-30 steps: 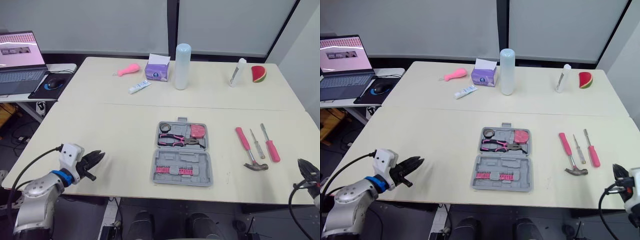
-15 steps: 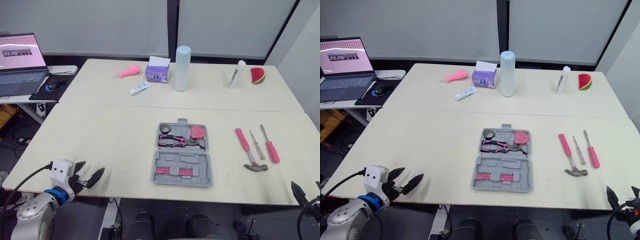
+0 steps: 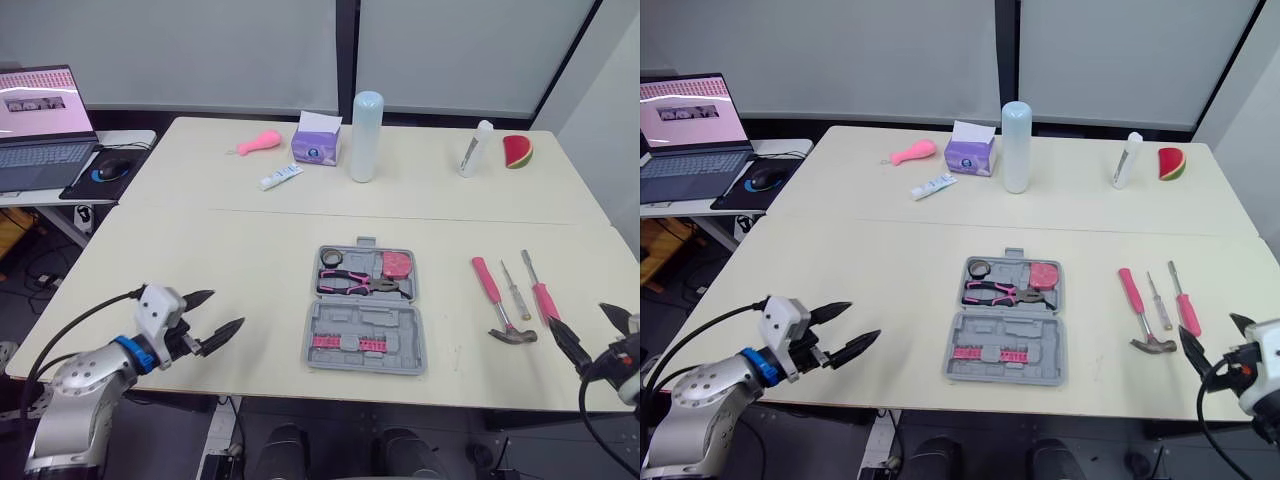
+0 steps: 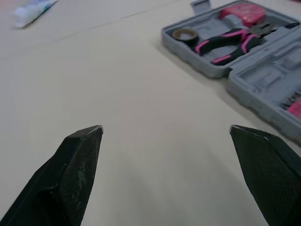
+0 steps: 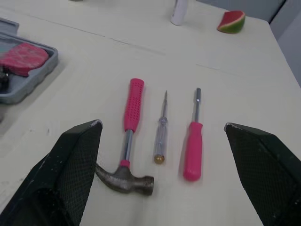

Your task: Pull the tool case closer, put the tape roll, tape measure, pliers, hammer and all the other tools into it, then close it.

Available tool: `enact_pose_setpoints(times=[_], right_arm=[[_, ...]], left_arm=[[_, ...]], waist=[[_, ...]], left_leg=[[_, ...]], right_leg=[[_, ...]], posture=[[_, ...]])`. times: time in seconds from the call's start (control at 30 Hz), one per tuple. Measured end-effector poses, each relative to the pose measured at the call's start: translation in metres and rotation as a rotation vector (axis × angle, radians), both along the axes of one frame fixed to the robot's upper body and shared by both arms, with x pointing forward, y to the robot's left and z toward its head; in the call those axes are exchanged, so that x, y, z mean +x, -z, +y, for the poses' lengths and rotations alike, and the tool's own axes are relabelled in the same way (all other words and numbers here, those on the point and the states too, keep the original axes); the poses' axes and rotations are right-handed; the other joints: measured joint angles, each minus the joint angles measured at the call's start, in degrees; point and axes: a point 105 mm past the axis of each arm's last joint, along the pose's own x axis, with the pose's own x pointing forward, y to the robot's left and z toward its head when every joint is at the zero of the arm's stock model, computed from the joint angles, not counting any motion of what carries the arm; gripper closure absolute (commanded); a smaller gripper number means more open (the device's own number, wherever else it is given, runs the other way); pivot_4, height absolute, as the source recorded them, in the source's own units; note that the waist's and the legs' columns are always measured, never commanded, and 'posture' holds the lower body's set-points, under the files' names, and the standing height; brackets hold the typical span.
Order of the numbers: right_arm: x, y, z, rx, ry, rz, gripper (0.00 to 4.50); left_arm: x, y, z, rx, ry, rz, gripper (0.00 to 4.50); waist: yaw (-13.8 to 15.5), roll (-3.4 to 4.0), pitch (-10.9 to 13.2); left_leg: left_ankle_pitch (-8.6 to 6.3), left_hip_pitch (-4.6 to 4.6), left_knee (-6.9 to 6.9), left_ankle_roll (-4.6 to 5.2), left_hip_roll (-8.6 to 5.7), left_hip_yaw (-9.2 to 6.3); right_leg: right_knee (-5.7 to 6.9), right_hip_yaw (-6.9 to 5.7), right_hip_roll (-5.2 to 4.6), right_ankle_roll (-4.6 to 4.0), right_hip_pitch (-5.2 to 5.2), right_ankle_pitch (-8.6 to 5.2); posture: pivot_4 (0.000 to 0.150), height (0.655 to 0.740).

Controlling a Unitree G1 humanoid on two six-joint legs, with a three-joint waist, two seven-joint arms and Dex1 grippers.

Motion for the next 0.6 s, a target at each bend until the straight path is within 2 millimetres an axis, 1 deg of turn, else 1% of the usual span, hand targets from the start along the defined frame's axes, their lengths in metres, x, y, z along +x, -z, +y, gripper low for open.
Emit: enact_pose_setpoints(times=[0.07, 0.23, 0.4, 0.5, 0.6], right_arm=[[0.008, -0.003, 0.004, -0.005, -0.019, 0.009, 0.07], [0.026, 0.001, 0.014, -0.060, -0.064, 0.112, 0.07], [0.053, 0.019, 0.012, -0.050, -0.014, 0.211, 0.07], [0.067, 0.029, 0.009, -0.039, 0.023, 0.248, 0.07], [0.085, 0.033, 0.000, -0.031, 0.080, 0.261, 0.07]], left_arm=[[0.005, -0.010, -0.014, 0.015, 0.084, -0.023, 0.00], [0.016, -0.042, -0.057, 0.031, 0.278, -0.074, 0.00], [0.016, -0.067, -0.100, 0.027, 0.465, -0.064, 0.00], [0.016, -0.074, -0.113, 0.037, 0.520, -0.063, 0.00], [0.019, -0.079, -0.127, 0.029, 0.557, -0.070, 0.00]], waist=[[0.0, 0.00, 0.0], [0.0, -0.01, 0.0], [-0.1, -0.02, 0.0], [-0.1, 0.00, 0.0], [0.0, 0.00, 0.0]], left_leg=[[0.00, -0.02, 0.00, 0.00, 0.00, 0.00], [0.01, -0.02, 0.00, 0.00, -0.03, 0.01], [0.01, -0.05, 0.01, -0.01, -0.03, 0.03], [0.01, -0.05, 0.01, -0.01, -0.04, 0.08], [0.02, -0.08, 0.02, -0.01, -0.07, 0.09]], right_leg=[[-0.02, 0.01, 0.00, 0.00, 0.00, 0.00], [-0.02, 0.03, 0.01, 0.00, 0.01, 0.00], [-0.03, 0.06, 0.12, 0.00, -0.01, 0.00], [-0.03, 0.10, 0.18, 0.00, -0.03, 0.00], [-0.04, 0.10, 0.19, 0.00, -0.04, 0.00]], posture=[[0.150, 0.6921], [0.150, 0.6921], [0.150, 0.6921], [0.150, 0.6921], [0.150, 0.6921]])
